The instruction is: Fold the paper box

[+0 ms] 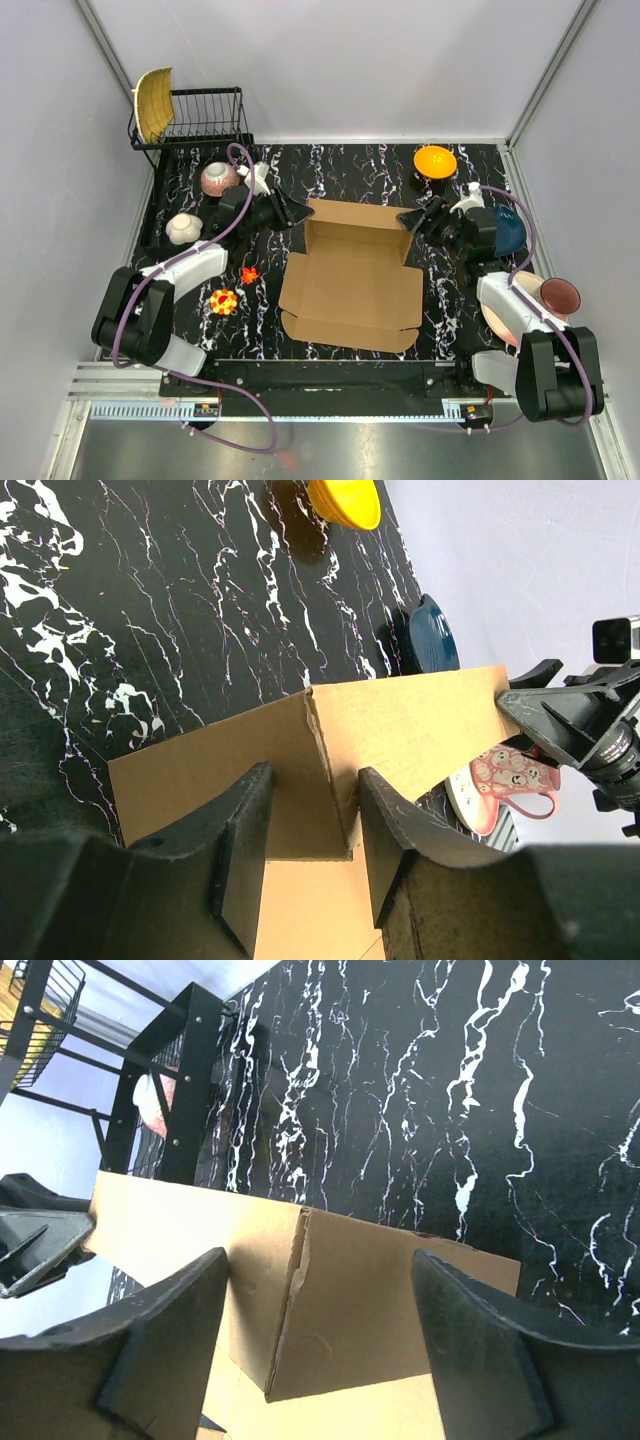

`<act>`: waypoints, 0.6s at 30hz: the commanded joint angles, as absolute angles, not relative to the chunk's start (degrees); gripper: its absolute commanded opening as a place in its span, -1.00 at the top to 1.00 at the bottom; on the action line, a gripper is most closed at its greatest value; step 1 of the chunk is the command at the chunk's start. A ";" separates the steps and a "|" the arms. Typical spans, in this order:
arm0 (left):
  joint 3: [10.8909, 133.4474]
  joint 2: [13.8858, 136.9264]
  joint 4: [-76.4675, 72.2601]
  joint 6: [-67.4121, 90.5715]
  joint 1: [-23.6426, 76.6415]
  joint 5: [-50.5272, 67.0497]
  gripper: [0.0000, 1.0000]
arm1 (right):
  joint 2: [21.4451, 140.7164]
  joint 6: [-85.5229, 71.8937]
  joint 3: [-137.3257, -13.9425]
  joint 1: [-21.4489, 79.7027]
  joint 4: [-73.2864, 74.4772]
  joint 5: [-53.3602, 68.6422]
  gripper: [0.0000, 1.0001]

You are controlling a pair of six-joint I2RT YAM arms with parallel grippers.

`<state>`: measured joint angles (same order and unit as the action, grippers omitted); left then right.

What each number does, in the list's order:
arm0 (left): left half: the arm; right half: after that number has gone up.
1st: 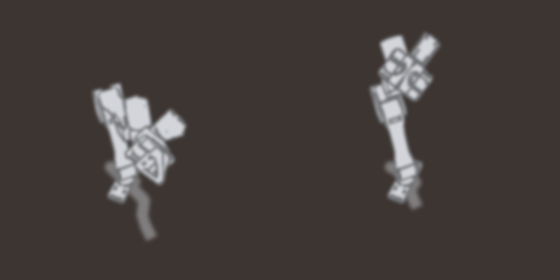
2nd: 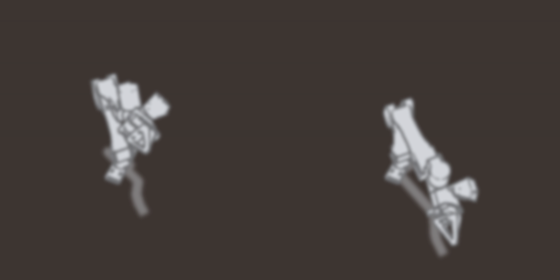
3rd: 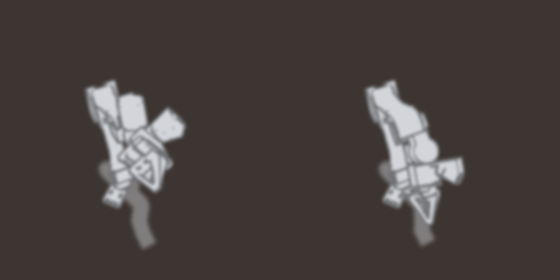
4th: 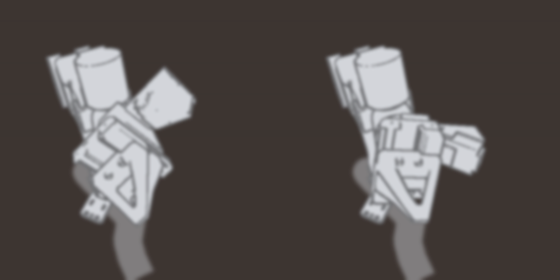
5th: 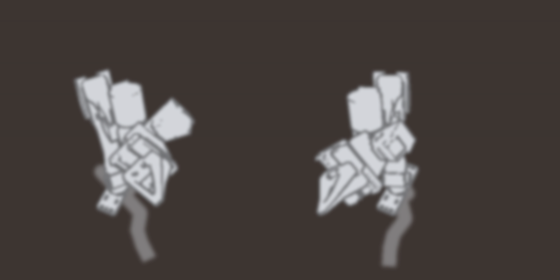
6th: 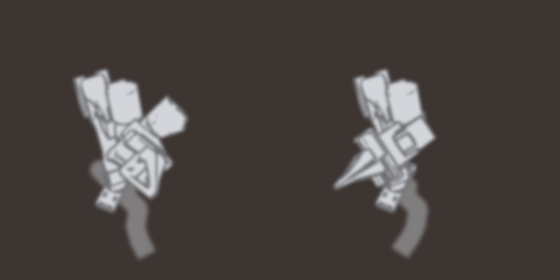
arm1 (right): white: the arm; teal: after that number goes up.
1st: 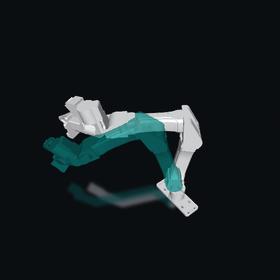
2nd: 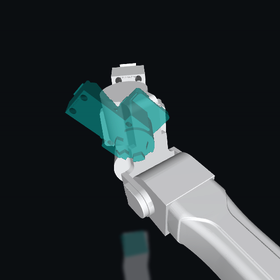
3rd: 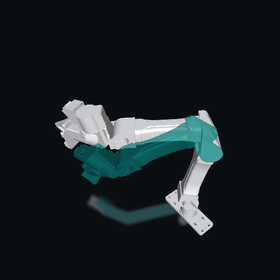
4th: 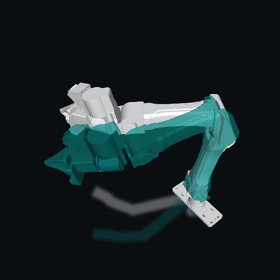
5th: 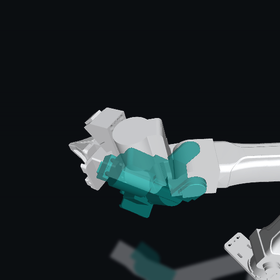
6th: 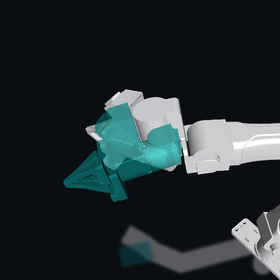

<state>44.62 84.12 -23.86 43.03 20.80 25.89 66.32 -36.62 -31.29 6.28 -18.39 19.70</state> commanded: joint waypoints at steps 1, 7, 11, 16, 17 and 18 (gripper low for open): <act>44.21 86.31 -19.42 42.28 21.53 25.93 0.16 | 69.52 -37.35 -31.38 5.80 -21.00 24.26 -0.48; 43.51 86.75 -20.74 42.72 21.97 26.28 0.21 | 71.45 -39.46 -27.69 5.27 -25.57 24.96 -0.19; 43.33 87.10 -21.00 42.45 22.32 26.19 0.31 | 72.16 -39.90 -26.02 5.18 -26.19 24.44 -0.10; 42.72 87.63 -21.18 42.45 23.11 25.58 0.38 | 73.65 -40.43 -24.44 4.92 -26.28 24.08 -0.04; 42.11 87.63 -21.79 42.63 23.29 25.49 0.38 | 73.83 -40.60 -23.82 5.01 -26.28 24.00 -0.04; 41.84 87.89 -21.97 42.71 23.38 25.31 0.38 | 74.18 -40.61 -23.56 5.01 -26.28 24.08 -0.04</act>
<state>44.49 84.93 -25.85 43.59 21.26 25.21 71.07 -41.47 -27.24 4.51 -32.91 22.59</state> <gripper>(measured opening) 0.364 0.622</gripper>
